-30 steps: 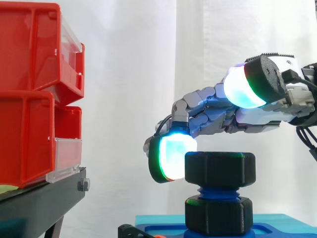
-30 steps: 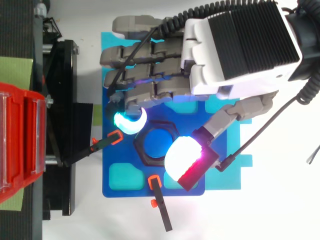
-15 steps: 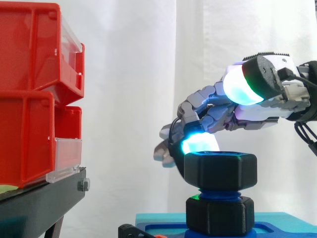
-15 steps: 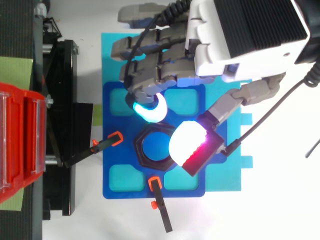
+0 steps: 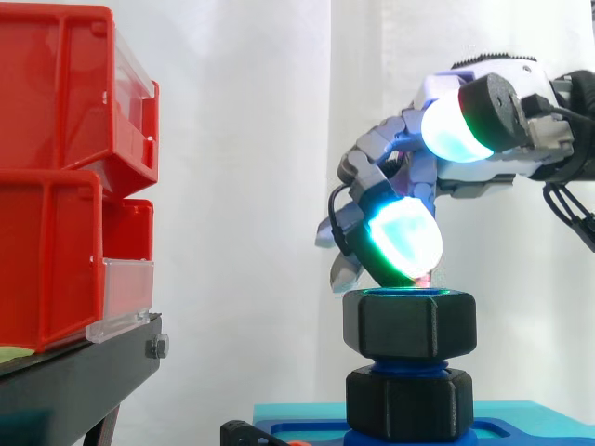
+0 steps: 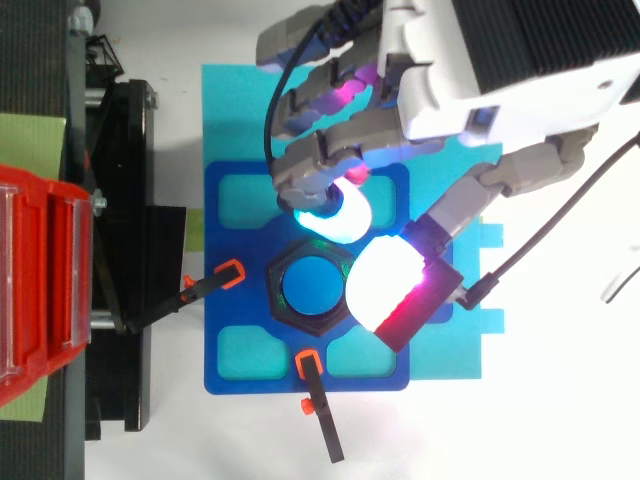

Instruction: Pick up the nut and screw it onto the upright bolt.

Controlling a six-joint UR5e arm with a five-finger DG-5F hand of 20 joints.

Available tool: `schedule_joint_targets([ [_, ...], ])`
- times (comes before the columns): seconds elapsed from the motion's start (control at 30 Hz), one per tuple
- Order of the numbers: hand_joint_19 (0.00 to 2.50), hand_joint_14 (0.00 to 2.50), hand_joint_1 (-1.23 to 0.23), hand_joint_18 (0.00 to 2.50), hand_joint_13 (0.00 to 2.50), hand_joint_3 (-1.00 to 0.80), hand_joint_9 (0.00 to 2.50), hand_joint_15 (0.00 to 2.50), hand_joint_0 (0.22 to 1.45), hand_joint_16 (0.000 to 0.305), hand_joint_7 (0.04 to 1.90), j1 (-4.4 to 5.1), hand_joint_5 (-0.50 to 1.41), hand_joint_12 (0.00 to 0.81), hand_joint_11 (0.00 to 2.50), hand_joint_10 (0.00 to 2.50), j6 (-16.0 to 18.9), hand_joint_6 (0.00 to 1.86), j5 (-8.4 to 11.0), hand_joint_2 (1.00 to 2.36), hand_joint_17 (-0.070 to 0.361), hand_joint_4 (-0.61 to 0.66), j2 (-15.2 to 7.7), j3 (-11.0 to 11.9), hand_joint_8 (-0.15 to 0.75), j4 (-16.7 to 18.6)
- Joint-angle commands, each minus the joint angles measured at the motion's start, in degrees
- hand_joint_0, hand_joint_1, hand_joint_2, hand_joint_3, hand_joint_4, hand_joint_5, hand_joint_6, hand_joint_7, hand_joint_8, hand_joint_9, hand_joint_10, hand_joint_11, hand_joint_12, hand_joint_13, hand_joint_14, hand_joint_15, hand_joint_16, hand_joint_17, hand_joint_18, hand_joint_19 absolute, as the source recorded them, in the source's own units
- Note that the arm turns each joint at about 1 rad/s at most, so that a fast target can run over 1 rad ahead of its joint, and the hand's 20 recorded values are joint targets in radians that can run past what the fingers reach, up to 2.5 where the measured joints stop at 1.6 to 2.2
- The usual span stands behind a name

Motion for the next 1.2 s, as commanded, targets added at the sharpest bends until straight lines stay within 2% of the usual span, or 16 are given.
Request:
schedule_joint_targets([
  [0.0,0.0,0.0,-0.23,0.45,0.78,-0.5,1.32,0.0,0.52,0.029,1.36,-0.28,0.04,0.238,0.04,0.0,-0.75,0.5,-0.22,1.0,0.064,0.12,0.04,0.91,0.273,-0.8],
  [0.1,0.0,0.0,-0.22,0.42,0.73,-0.5,1.27,0.0,0.51,0.031,1.19,-0.37,0.0,0.255,0.05,0.0,-0.75,0.5,-0.75,1.0,0.069,0.2,-0.05,1.18,0.287,-0.8],
  [0.2,0.0,0.0,-0.22,0.31,0.61,-0.5,1.17,0.0,0.51,0.035,1.04,-0.37,-0.04,0.281,0.03,0.0,-0.58,0.5,-0.49,1.0,0.078,0.21,0.04,1.18,0.263,-0.63],
  [0.27,0.0,0.0,-0.23,0.05,0.41,-0.5,0.92,0.0,0.51,0.038,0.89,-0.37,-0.11,0.308,0.0,0.0,-0.23,0.5,-0.22,1.0,0.085,0.2,-0.05,1.0,0.256,-0.63],
  [0.3,0.0,0.0,-0.23,0.04,0.38,-0.5,0.89,0.0,0.51,0.038,0.86,-0.37,-0.11,0.315,0.0,0.0,-0.05,0.5,-0.13,1.0,0.085,0.2,-0.05,0.74,0.251,-0.63],
  [0.33,0.0,0.0,-0.23,0.0,0.3,-0.5,0.77,0.0,0.5,0.04,0.79,-0.02,-0.14,0.316,0.0,0.0,0.57,0.5,0.39,1.0,0.09,0.17,-0.05,-0.05,0.246,-0.28],
  [0.43,0.0,0.0,-0.22,0.0,0.23,-0.5,0.64,0.0,0.49,0.042,0.7,0.42,-0.17,0.325,0.0,0.0,0.74,0.5,1.89,1.0,0.095,0.16,-0.05,-0.4,0.232,0.16],
  [0.57,0.0,0.0,-0.22,0.0,0.19,-0.5,0.62,0.0,0.48,0.046,0.7,0.95,-0.16,0.336,0.0,0.0,0.74,0.5,2.94,1.0,0.103,0.13,-0.05,-0.93,0.233,0.69],
  [0.6,0.0,0.0,-0.22,0.0,0.19,-0.5,0.62,0.0,0.48,0.046,0.7,2.09,-0.16,0.336,0.0,0.0,0.83,0.5,4.35,1.0,0.104,0.13,-0.05,-3.48,0.235,2.18],
  [0.77,0.0,0.0,-0.22,0.0,0.18,-0.5,0.62,0.0,0.48,0.047,0.69,2.89,-0.15,0.338,0.0,0.0,1.8,0.5,5.05,1.0,0.106,0.13,-0.05,-4.54,0.237,6.93],
  [1.17,0.0,0.0,-0.18,0.0,0.19,-0.5,0.63,0.0,0.49,0.047,0.76,3.5,-0.15,0.338,0.0,0.0,1.88,0.5,5.05,1.0,0.105,0.18,-0.05,-4.54,0.246,5.87],
])
